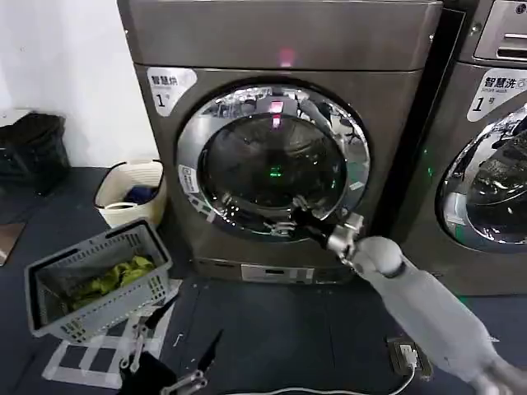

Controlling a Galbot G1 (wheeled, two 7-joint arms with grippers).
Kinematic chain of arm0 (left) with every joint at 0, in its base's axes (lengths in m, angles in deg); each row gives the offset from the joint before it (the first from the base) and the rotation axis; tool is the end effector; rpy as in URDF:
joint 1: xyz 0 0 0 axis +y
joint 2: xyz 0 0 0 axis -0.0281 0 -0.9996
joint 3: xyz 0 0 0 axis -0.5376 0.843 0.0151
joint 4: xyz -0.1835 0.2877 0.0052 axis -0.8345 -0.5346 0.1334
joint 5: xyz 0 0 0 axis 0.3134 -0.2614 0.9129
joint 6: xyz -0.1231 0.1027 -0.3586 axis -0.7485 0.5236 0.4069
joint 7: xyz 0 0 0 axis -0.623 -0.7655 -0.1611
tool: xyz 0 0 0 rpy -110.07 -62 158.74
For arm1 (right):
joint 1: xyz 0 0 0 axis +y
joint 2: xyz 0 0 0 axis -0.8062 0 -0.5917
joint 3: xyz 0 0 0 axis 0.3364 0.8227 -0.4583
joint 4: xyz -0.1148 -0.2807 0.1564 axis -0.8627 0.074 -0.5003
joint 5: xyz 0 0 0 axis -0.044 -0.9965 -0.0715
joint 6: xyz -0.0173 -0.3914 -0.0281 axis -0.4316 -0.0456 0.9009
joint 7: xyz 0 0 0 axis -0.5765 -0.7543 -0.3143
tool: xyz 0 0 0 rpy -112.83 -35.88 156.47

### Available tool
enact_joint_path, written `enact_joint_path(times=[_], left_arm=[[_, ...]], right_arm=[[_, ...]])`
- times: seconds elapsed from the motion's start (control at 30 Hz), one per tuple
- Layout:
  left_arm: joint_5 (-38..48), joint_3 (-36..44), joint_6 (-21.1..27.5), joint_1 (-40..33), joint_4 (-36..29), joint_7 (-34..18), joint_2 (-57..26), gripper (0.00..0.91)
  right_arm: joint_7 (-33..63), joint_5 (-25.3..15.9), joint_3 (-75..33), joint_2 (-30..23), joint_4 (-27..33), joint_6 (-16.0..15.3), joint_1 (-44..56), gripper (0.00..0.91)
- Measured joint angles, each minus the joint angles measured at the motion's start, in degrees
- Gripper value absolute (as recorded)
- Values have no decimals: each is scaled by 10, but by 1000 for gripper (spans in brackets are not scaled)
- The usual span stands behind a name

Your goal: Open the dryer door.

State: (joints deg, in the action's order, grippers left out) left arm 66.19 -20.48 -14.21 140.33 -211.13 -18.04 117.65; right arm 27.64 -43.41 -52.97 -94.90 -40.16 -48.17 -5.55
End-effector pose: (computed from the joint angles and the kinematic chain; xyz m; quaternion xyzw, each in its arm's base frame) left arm 0.1236 0.0598 -0.1933 0.2586 0.9341 0.1851 0.1621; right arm 0.5412 0.0192 -0.1958 -0.4804 0.8727 -0.0455 0.0744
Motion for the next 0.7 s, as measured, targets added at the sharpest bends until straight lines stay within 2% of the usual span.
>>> enact_joint_path(times=[0.7], left_arm=[[0,2,1,-13,8,1,4,907]], right_arm=[[19,-17,59,-75,75,-29,-84,907]])
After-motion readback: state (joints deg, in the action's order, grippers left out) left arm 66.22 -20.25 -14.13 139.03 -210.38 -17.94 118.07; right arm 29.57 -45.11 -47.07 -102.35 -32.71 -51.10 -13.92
